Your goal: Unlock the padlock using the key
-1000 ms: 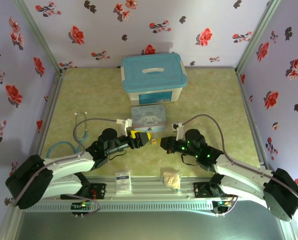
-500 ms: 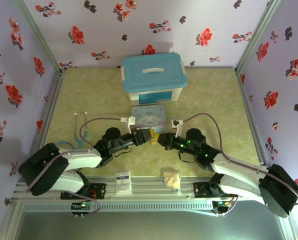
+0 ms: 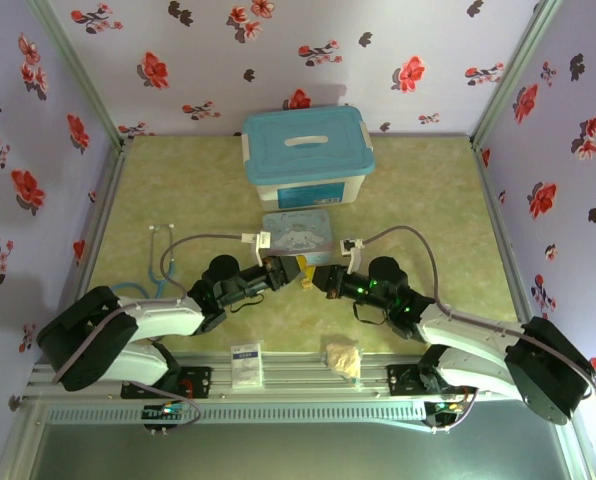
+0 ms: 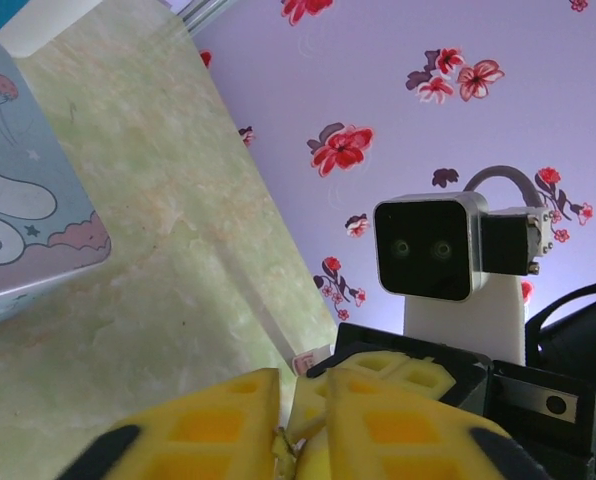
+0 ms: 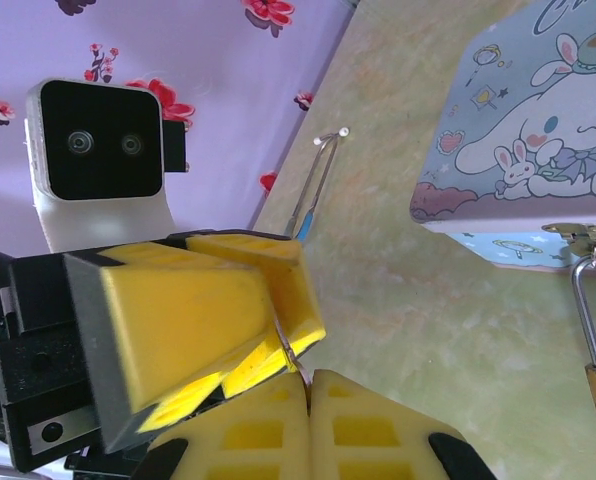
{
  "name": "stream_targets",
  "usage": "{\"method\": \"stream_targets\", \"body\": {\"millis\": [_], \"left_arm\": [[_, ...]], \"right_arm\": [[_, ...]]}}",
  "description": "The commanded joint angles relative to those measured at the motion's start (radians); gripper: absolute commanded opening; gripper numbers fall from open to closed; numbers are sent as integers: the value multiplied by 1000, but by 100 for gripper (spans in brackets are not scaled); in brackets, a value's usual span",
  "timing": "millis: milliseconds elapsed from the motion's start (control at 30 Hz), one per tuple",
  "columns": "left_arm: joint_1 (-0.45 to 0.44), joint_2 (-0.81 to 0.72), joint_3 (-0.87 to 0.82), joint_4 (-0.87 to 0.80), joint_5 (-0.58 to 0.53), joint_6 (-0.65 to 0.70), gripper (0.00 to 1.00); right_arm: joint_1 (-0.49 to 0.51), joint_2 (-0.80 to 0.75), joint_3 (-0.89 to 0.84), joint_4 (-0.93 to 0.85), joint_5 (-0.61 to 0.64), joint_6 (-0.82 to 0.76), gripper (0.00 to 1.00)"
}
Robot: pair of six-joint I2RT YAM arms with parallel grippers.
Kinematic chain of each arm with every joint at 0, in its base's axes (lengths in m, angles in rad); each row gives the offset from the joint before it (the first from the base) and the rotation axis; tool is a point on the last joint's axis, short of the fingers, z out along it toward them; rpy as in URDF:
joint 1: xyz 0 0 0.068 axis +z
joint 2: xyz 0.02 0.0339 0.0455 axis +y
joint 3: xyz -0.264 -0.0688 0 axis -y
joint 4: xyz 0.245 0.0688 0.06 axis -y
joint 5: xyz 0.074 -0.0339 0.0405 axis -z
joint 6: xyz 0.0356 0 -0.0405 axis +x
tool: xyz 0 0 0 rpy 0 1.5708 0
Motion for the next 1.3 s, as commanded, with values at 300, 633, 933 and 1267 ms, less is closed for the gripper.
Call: {"method": "stream_targets", "body": {"millis": [300,633,933,1267], "left_arm": [[-2,-81,51,-58,28,33,0],[31,-181,103,-74,23,54,0],[30,-215,111,-119,8,66,0],[30,-194,112,-68,16,43,0]], "right_arm": [[-20,-143,-10,-79,68,-59,93],[-29,-23,35,269,-99,-1,83],[-32,34,32,371,-120,38,50],[-37,45,43,412,-109,38,28]]}}
